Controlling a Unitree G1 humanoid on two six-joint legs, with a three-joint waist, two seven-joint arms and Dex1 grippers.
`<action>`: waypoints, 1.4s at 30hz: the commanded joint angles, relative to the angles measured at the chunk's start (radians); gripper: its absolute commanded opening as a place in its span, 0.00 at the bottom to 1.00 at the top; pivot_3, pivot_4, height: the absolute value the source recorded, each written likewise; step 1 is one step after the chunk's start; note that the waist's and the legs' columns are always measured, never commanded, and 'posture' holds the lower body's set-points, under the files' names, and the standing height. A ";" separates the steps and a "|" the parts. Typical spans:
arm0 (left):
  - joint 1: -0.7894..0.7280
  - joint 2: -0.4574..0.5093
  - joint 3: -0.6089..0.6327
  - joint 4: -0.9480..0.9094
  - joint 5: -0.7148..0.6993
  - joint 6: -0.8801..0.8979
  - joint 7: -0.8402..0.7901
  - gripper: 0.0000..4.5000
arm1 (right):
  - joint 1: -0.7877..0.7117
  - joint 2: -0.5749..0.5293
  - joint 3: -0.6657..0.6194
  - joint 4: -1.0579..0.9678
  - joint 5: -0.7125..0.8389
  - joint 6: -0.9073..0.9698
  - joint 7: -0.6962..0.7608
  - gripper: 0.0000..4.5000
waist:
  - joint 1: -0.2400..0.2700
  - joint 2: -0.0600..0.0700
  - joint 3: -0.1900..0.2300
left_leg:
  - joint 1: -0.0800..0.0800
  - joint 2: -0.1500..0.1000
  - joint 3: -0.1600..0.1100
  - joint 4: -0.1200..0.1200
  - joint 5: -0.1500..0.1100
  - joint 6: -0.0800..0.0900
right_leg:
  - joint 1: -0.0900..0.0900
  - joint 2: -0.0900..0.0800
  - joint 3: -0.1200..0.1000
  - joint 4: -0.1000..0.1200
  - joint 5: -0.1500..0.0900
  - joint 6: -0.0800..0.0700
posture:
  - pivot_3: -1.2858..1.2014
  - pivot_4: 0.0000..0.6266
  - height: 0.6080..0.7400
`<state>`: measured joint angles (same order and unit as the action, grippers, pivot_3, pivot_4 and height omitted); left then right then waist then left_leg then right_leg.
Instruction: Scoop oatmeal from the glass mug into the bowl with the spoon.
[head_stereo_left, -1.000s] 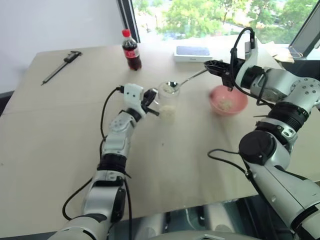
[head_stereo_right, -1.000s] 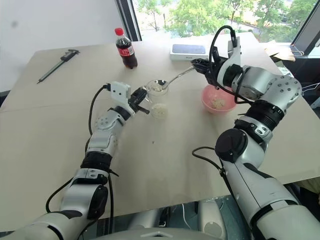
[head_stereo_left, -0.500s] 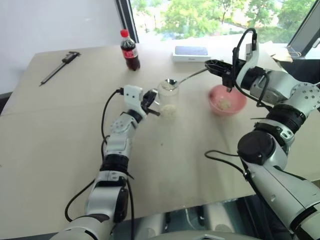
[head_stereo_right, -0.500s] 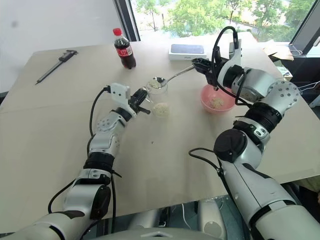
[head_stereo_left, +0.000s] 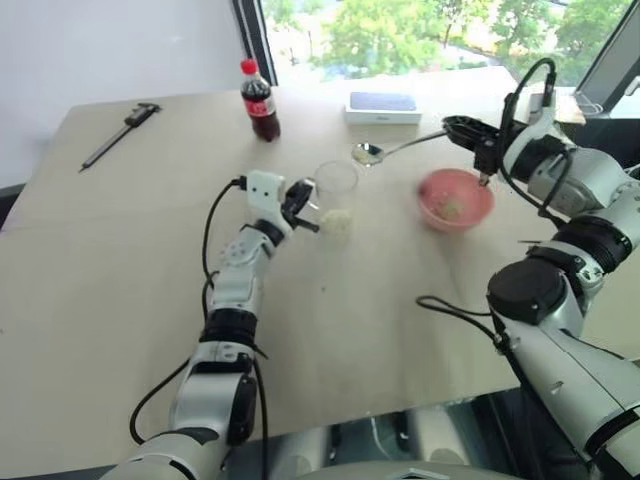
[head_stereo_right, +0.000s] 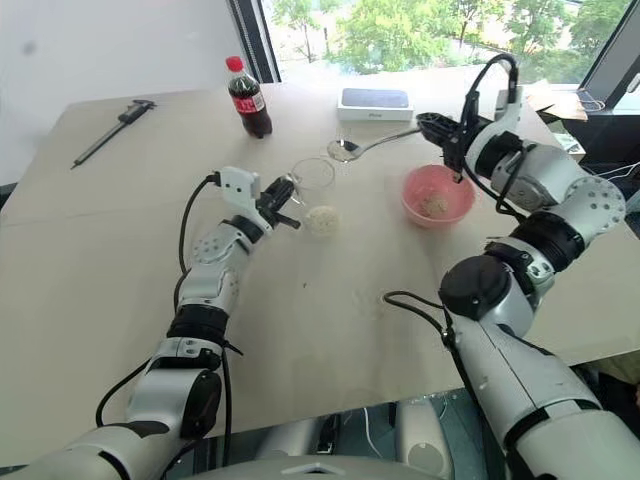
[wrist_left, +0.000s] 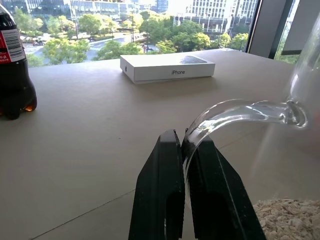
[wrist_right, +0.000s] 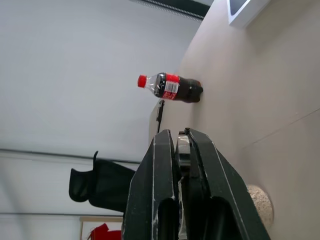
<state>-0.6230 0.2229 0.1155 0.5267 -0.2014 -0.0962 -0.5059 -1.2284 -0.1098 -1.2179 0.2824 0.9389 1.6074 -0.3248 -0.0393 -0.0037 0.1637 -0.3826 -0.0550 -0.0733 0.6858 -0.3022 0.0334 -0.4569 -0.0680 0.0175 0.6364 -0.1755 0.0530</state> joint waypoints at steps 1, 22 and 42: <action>0.011 0.008 0.015 -0.011 -0.015 -0.019 -0.007 0.01 | 0.023 -0.049 -0.017 -0.029 0.026 -0.012 0.011 0.00 | 0.000 0.000 0.000 | 0.000 0.000 0.000 0.000 0.000 0.000 | 0.000 0.000 0.000 0.000 0.000 0.000 | 0.52 0.24 1.00; 0.016 0.016 0.012 0.005 -0.011 -0.022 -0.012 0.01 | 0.266 -0.382 0.348 -0.003 -0.075 -0.244 0.272 0.00 | 0.000 0.000 0.000 | 0.003 0.003 0.011 0.000 -0.003 0.005 | 0.000 0.003 0.007 -0.003 0.000 0.000 | 0.52 0.24 1.00; 0.059 0.021 0.015 -0.055 -0.029 0.004 0.009 0.01 | 0.387 -0.663 1.113 -0.282 -0.452 -0.784 0.891 0.00 | 0.002 0.000 0.000 | 0.003 0.004 0.010 0.001 -0.001 0.003 | 0.001 0.004 0.008 -0.009 0.001 0.003 | 0.52 0.24 1.00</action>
<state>-0.5809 0.2364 0.1188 0.4955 -0.2249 -0.0979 -0.4996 -0.8005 -0.7877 -0.0276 -0.0097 0.4673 0.8182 0.5922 -0.0374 -0.0041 0.1634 -0.3791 -0.0509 -0.0630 0.6863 -0.3037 0.0361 -0.4560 -0.0644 0.0255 0.6277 -0.1740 0.0556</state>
